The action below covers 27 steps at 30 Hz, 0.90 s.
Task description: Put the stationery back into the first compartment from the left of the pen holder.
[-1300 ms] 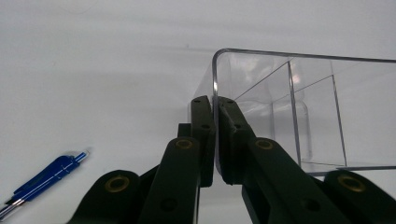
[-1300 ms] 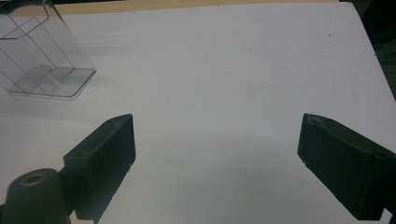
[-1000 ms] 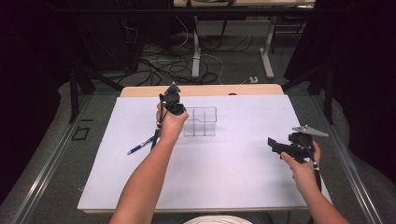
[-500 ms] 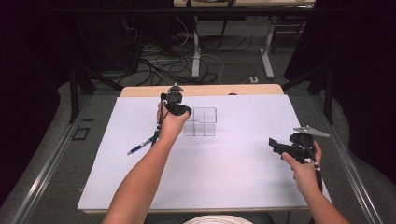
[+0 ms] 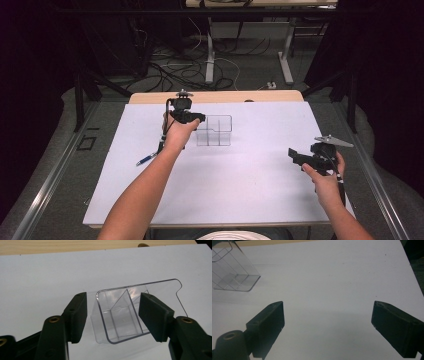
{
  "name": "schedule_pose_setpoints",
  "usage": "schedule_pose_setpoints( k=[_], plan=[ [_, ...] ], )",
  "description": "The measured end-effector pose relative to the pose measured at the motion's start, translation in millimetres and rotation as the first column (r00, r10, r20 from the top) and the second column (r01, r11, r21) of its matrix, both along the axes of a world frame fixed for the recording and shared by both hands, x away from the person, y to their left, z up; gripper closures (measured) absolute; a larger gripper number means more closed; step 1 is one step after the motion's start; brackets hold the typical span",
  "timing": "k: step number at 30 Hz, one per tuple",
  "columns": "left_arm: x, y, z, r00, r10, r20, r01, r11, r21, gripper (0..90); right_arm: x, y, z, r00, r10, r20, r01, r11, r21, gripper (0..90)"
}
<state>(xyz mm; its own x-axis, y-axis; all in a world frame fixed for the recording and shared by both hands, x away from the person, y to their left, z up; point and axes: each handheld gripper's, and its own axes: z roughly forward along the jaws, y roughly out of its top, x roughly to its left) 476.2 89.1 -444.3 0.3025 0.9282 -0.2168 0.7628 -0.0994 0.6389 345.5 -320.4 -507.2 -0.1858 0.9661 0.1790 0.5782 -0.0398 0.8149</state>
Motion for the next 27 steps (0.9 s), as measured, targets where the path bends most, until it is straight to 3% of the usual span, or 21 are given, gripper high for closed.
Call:
schedule_pose_setpoints(
  k=[2,5,12,15,21,23,24,27],
  plan=[
    [-0.5,4.3,0.4,0.9999,-0.011,0.011,0.011,0.9998,-0.014,35.0,0.1,-0.2,0.0,1.0,0.003,0.004,-0.003,1.0,-0.006,11.5],
    [-2.3,11.1,3.5,0.9995,-0.022,0.025,0.022,0.9998,-0.004,31.6,-0.2,-0.2,-0.1,1.0,-0.002,0.0,0.002,1.0,-0.002,11.5],
    [-10.0,29.7,10.7,0.9953,-0.053,0.081,0.053,0.9986,0.005,29.1,0.1,-0.2,-0.6,0.9999,-0.01,0.009,0.01,1.0,-0.007,11.5],
    [-13.8,39.2,12.8,0.9955,-0.046,0.083,0.046,0.999,0.002,27.6,-1.3,-1.0,-0.1,1.0,-0.004,0.006,0.004,1.0,-0.019,11.5],
    [-18.5,58.8,14.4,0.991,-0.046,0.125,0.045,0.9989,0.011,23.1,-1.6,-1.1,0.5,0.9999,-0.01,0.002,0.01,1.0,-0.006,11.5],
    [-19.6,63.7,14.6,0.9909,-0.044,0.127,0.044,0.999,0.003,19.4,-1.1,-1.2,0.1,1.0,-0.004,0.004,0.004,1.0,-0.013,11.5],
    [-20.8,68.1,14.8,0.9936,-0.037,0.107,0.04,0.9986,-0.033,16.4,-1.0,-0.4,0.0,1.0,-0.003,0.005,0.003,1.0,-0.015,11.5],
    [-21.9,74.0,15.8,0.9942,-0.046,0.097,0.049,0.9983,-0.033,15.8,-1.2,-0.1,0.6,1.0,0.001,0.009,-0.001,1.0,-0.02,11.5]
  ],
)
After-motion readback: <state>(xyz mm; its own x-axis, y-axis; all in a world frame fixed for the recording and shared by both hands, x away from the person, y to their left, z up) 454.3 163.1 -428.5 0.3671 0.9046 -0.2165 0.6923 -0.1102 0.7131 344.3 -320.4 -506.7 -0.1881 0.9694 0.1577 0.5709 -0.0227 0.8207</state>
